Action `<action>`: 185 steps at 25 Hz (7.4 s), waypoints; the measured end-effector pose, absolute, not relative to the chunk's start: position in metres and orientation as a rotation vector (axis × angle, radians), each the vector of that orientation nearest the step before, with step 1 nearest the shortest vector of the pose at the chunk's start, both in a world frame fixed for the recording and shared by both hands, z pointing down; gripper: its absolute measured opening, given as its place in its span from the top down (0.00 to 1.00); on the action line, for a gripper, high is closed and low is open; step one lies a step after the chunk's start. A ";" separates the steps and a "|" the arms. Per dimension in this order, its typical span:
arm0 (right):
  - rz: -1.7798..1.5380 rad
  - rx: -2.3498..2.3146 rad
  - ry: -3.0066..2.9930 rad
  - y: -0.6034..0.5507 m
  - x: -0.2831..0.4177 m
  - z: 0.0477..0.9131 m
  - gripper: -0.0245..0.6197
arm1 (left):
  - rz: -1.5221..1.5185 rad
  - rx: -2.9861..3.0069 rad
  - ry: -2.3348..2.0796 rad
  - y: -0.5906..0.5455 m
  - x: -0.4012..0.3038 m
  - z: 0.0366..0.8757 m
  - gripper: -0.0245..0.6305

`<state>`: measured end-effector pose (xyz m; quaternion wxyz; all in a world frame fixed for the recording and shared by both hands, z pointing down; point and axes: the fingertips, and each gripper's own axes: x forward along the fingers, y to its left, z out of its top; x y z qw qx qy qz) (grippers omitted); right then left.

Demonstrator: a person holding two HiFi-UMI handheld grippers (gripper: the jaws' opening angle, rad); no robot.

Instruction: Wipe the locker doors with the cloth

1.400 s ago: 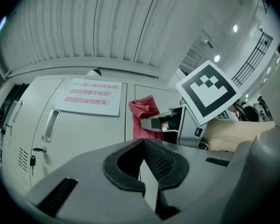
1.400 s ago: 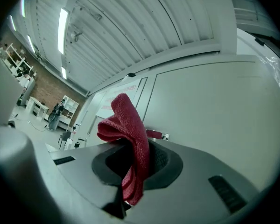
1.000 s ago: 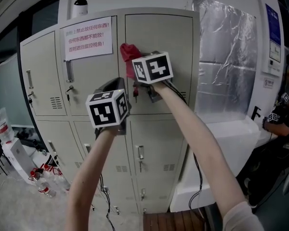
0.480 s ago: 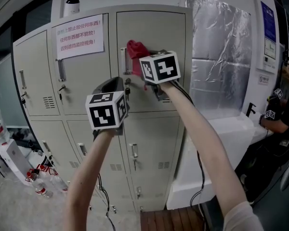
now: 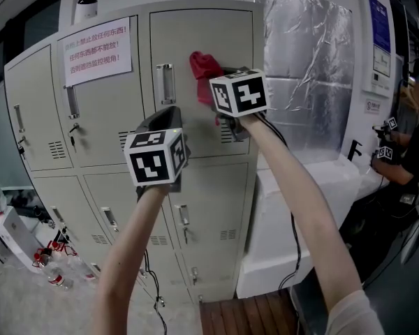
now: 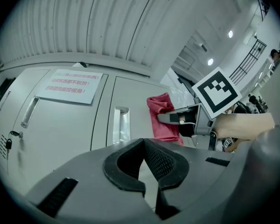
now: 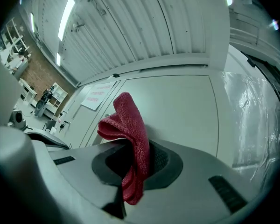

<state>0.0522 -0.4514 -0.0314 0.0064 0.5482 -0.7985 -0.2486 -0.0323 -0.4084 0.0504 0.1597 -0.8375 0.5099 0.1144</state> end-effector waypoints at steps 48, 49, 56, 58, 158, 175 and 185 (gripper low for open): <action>-0.696 1.465 -2.762 -0.435 -0.011 0.052 0.92 | 0.312 -2.379 1.484 -0.390 -0.073 0.112 0.94; -0.691 1.453 -2.757 -0.439 -0.017 0.057 0.92 | 0.316 -2.377 1.494 -0.390 -0.078 0.112 0.94; -0.658 1.481 -2.740 -0.458 -0.026 0.066 0.92 | 0.330 -2.361 1.542 -0.392 -0.102 0.118 0.94; -0.662 1.487 -2.730 -0.461 -0.026 0.067 0.92 | 0.338 -2.366 1.554 -0.394 -0.105 0.122 0.94; -0.768 1.552 -2.620 -0.466 -0.086 0.124 0.92 | 0.269 -2.366 1.704 -0.410 -0.154 0.168 0.94; -0.816 1.616 -2.559 -0.463 -0.026 0.122 0.92 | 0.293 -2.445 1.624 -0.421 -0.104 0.171 0.94; -0.800 1.720 -2.484 -0.456 0.044 0.122 0.92 | 0.305 -2.499 1.519 -0.418 -0.048 0.164 0.94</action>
